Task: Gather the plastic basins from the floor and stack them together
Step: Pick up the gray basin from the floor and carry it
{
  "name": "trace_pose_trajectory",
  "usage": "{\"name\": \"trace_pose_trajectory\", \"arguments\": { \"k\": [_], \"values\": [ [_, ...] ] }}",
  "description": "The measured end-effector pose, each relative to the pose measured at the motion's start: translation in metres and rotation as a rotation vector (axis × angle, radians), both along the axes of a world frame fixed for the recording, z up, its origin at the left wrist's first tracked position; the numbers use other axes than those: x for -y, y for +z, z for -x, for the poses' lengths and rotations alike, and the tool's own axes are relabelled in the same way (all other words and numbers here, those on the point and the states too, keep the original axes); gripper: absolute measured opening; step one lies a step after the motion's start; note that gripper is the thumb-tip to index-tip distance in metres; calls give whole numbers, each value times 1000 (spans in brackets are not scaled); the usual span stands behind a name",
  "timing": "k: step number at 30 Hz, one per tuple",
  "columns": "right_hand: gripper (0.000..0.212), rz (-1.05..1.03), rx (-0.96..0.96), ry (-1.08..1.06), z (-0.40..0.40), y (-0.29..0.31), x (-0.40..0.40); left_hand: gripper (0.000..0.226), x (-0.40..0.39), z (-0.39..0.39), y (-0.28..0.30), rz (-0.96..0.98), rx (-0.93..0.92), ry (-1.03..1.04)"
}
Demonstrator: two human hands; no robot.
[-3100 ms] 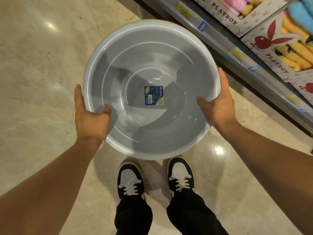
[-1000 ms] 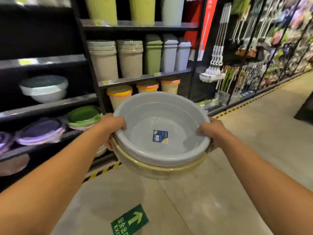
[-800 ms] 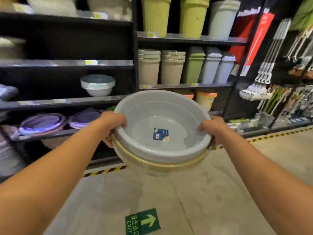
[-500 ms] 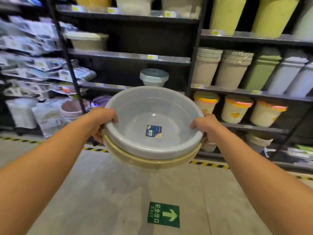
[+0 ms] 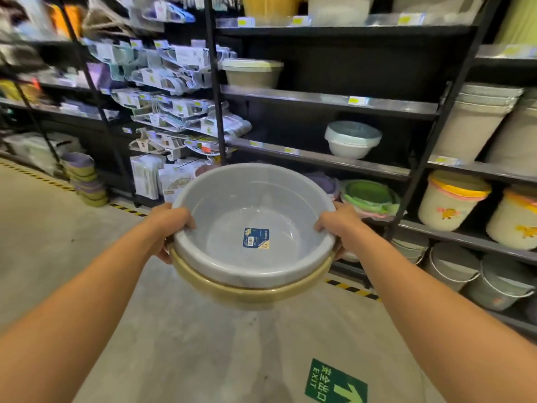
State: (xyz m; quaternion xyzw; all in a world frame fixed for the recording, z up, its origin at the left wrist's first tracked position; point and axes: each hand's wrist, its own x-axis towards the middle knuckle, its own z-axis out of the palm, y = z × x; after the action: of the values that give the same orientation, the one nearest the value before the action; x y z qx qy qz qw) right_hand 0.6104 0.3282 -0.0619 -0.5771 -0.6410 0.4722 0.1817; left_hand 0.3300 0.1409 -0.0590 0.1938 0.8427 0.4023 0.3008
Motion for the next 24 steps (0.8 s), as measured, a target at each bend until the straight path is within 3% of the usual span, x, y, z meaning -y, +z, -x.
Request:
{"name": "trace_pose_trajectory", "arguments": {
  "k": [6, 11, 24],
  "values": [
    [55, 9, -18, 12, 40, -10, -34, 31, -31, 36, -12, -43, 7, 41],
    [55, 7, 3, 12, 66, -24, -92, 44, -87, 63, -31, -47, 60, 54],
    [43, -123, -27, 18, 150, -73, -326, 52, -306, 138, -74, -108, 113, 93]
  ]
}}
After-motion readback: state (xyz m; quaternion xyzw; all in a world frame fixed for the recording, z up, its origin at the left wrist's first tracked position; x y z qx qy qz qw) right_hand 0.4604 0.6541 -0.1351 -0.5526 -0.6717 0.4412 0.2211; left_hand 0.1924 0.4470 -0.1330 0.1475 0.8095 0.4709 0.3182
